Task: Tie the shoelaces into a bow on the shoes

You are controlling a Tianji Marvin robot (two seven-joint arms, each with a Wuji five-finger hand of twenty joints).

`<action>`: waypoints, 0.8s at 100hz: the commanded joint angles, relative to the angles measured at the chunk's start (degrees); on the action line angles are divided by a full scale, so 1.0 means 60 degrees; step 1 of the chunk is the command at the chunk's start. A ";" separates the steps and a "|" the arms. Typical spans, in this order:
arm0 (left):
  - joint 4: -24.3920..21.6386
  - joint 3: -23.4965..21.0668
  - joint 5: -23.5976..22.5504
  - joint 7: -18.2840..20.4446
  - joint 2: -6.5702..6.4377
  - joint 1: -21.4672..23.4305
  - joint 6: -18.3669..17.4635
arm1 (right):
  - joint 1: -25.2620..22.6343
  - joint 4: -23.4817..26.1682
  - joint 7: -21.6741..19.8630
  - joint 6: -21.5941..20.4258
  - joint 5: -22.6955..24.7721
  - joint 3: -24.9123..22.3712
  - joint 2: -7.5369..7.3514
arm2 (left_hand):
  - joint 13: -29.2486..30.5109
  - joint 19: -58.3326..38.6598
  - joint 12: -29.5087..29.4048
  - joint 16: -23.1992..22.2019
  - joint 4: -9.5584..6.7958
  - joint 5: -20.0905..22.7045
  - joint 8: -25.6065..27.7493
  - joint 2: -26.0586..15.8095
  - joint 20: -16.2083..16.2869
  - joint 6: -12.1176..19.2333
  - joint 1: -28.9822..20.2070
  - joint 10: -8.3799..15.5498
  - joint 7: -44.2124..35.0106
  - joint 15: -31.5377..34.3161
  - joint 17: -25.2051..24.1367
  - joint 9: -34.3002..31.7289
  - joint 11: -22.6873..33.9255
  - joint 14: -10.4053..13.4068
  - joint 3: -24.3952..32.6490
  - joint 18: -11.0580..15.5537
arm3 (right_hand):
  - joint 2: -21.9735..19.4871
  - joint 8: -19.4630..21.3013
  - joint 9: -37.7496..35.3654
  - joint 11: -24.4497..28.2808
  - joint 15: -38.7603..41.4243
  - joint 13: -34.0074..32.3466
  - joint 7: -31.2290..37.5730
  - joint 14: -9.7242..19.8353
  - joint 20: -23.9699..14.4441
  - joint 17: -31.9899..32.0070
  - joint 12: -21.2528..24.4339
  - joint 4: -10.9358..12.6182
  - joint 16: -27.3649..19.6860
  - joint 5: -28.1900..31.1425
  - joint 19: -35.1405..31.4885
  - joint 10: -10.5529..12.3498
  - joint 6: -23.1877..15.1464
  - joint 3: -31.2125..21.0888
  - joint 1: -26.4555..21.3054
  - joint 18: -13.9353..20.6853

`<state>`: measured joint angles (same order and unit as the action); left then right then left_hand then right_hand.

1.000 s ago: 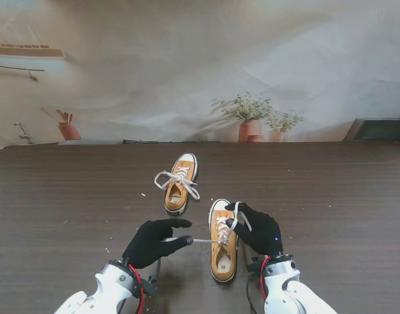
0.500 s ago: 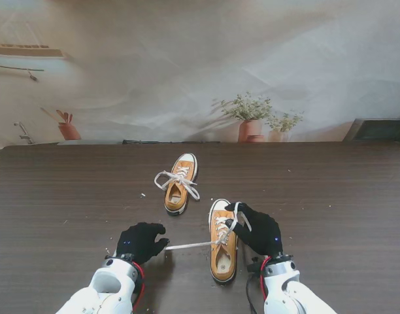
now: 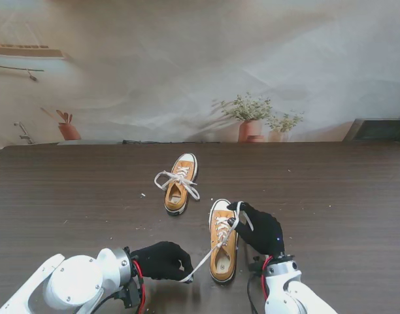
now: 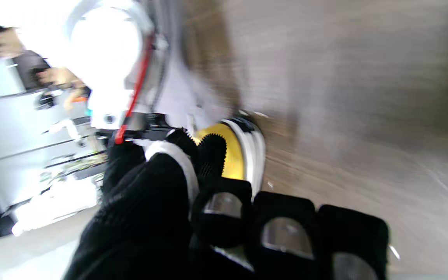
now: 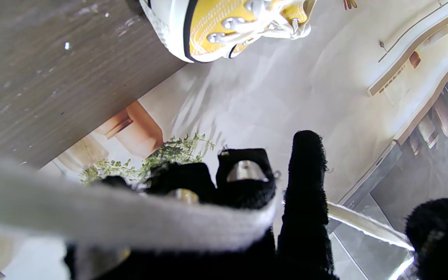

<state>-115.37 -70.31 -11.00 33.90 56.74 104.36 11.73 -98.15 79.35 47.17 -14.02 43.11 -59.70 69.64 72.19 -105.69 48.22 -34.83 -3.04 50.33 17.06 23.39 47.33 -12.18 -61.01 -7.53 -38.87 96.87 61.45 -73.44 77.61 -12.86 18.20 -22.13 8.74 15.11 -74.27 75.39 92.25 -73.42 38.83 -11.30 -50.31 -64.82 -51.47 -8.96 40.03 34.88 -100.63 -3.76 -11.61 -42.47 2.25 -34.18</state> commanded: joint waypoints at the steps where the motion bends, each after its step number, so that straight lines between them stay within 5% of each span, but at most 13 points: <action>1: 0.0283 0.0061 0.0512 0.0367 0.0006 -0.0115 -0.0040 | -0.0037 0.0058 -0.0113 -0.0024 -0.0009 -0.0006 0.0002 | 0.0088 -0.2381 -0.0050 -0.0246 0.0099 0.0123 0.0197 0.0093 -0.0235 0.0799 -0.0408 -0.0745 -0.0236 0.0197 0.0347 -0.0793 0.0128 0.0069 -0.0429 0.3110 | 0.0026 -0.0051 -0.0341 0.0057 0.0420 -0.0202 0.0034 -0.0050 -0.0128 -0.0179 -0.0035 -0.0065 0.0174 0.0171 -0.0630 -0.0028 -0.0229 -0.0376 0.0085 -0.0104; 14: 0.0992 0.0192 0.2705 0.0491 0.0156 -0.0288 -0.0543 | -0.0031 0.0053 -0.0117 -0.0002 0.0012 0.0004 -0.0004 | 0.0086 -0.2381 0.0131 -0.0192 0.0174 -0.0100 0.0190 -0.0375 -0.0607 0.1074 -0.0653 -0.0737 0.0134 0.0008 0.0301 -0.0727 -0.0120 0.0005 -0.1008 0.2728 | 0.0048 -0.0049 -0.0350 0.0057 0.0419 -0.0202 0.0033 -0.0050 -0.0130 -0.0179 -0.0035 -0.0065 0.0176 0.0151 -0.0630 -0.0014 -0.0230 -0.0450 0.0088 -0.0103; 27: 0.1583 0.0422 0.4454 -0.0059 0.0499 -0.0235 -0.1161 | -0.0015 0.0035 -0.0149 -0.0004 0.0001 0.0024 -0.0007 | 0.0085 -0.2381 0.0304 -0.0122 0.0320 -0.0128 -0.0380 -0.0667 -0.0874 0.1501 -0.0785 -0.0809 0.0773 -0.0260 0.0239 -0.0547 -0.0276 -0.0251 -0.1446 0.2247 | 0.0051 -0.0050 -0.0329 0.0050 0.0419 -0.0202 0.0018 -0.0050 -0.0131 -0.0179 -0.0034 -0.0092 0.0177 0.0087 -0.0630 -0.0010 -0.0267 -0.0409 0.0161 -0.0103; 52: 0.2519 0.0970 0.6625 -0.1284 0.1080 0.0002 -0.2763 | 0.0002 0.0014 -0.0256 -0.0086 -0.0078 0.0096 -0.0001 | 0.0079 -0.2381 0.0494 -0.0143 0.0540 -0.0172 -0.1412 -0.0994 -0.1093 0.1958 -0.0936 -0.1077 0.2079 -0.0450 0.0170 -0.0449 -0.0495 -0.0628 -0.2100 0.1574 | -0.0135 -0.0029 -0.0226 0.0033 0.0386 -0.0203 0.0036 -0.0046 -0.0128 -0.0179 -0.0042 -0.0142 0.0163 -0.0080 -0.0621 -0.0053 -0.0412 -0.0038 0.0261 -0.0099; 80: 0.3157 0.1621 0.6764 -0.3265 0.1507 0.0218 -0.4373 | 0.0027 -0.0087 -0.0254 -0.0486 -0.0771 0.0201 0.0217 | 0.0066 -0.2381 0.0532 -0.0171 0.0468 0.0079 -0.1898 -0.0770 -0.1196 0.2045 -0.0770 -0.1231 0.3004 -0.0584 0.0128 -0.0458 -0.0620 -0.0935 -0.2195 0.1163 | 0.0198 0.0017 -0.0364 0.0069 0.0410 -0.0202 0.0172 -0.0092 -0.0124 -0.0176 -0.0029 -0.0125 0.0164 0.0262 -0.0614 -0.0065 -0.0324 0.0159 -0.0137 -0.0126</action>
<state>-97.15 -60.62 28.15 12.94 64.87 104.72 -15.43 -97.93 79.07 46.31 -16.13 39.82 -58.62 70.01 71.94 -105.70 49.80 -34.83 -1.42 50.25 7.31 17.70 40.98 -7.89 -64.70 -8.77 -22.42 93.48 60.99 -73.44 73.60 -14.34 6.50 -22.27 8.90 15.11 -74.27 75.39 92.26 -73.42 38.84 -11.30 -50.32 -64.82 -51.47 -8.96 40.05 34.88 -100.63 -3.76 -12.24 -43.71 2.30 -34.18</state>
